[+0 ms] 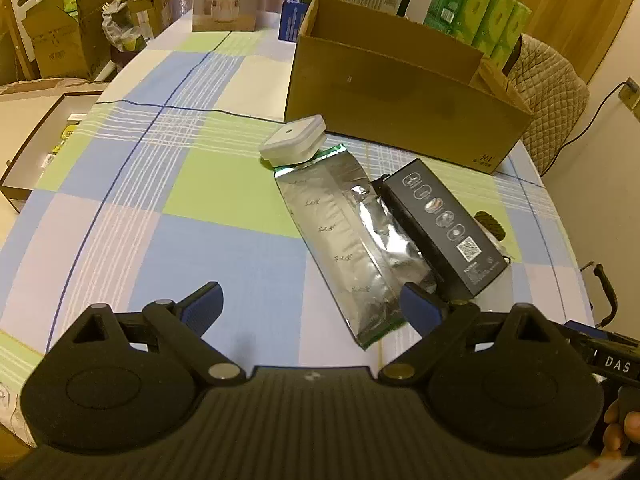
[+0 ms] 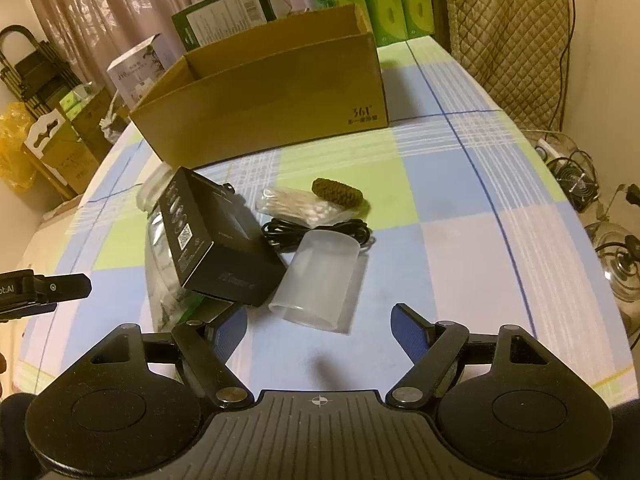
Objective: Organize objects
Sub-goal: 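Grasp the clear plastic cup with the right tool while the left tool grasps the silver foil bag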
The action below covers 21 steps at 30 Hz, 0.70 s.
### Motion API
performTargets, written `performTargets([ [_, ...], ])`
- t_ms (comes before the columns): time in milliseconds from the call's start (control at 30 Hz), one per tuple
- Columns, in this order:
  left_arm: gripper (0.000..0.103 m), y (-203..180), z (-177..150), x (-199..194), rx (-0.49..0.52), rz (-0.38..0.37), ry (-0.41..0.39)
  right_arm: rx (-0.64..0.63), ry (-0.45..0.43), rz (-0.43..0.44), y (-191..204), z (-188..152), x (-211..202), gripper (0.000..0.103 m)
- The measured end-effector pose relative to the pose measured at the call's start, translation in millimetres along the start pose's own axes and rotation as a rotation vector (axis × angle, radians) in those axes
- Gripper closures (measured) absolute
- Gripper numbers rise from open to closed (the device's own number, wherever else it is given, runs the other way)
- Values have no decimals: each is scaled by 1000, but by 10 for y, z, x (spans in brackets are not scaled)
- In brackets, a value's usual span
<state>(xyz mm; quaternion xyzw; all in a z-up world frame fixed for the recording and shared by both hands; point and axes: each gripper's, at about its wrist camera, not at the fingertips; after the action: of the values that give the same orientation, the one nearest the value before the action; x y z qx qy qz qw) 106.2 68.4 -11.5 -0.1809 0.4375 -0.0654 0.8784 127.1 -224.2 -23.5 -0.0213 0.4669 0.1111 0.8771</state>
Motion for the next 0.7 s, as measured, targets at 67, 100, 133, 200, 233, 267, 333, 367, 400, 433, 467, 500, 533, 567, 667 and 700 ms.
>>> performTargets([
  [67,10,17,28,59,-3,-1,5,-1,5,-2,23,24,66,27],
  [100,10,25,39,89,-5,-4,8,-3,8,-4,39,35,101,27],
  [133,10,33,52,122,-6,-5,12,-5,11,-6,53,47,142,27],
  [200,10,47,78,177,-6,-7,16,-9,17,-12,87,69,224,27],
  [233,10,55,91,207,-7,-8,20,-10,20,-14,103,83,265,27],
  [267,10,64,104,236,-8,-9,22,-11,22,-13,116,94,299,27],
  [333,10,83,132,294,-10,-11,28,-21,29,-17,162,119,371,28],
  [367,10,89,141,316,-11,-12,30,-28,32,-22,185,126,402,29],
  [400,10,96,152,340,-11,-13,33,-35,36,-28,208,132,435,29],
  [433,10,104,162,363,-12,-13,35,-40,42,-33,226,137,471,29],
  [467,10,110,169,379,-12,-13,36,-44,46,-35,246,137,502,29],
  [500,10,114,178,397,-13,-15,38,-48,50,-40,265,136,531,30],
  [533,10,123,188,417,-16,-15,40,-53,53,-46,278,133,560,30],
  [567,10,129,196,436,-16,-16,41,-55,55,-50,288,129,584,30],
  [667,10,140,212,498,-17,-18,50,-62,58,-61,313,120,641,36],
  [700,10,145,216,520,-17,-18,53,-70,57,-64,320,118,657,40],
])
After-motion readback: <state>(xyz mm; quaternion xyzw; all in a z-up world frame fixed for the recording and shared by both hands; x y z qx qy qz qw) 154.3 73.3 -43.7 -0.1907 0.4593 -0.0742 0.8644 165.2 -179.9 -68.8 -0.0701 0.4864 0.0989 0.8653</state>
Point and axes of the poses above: each gripper's, at about its wrist camera, not at the fingertips, and x roughly the way its jaws point, y to its left, z to its top, and after that the axes turned 14 degrees about -z, right-handed
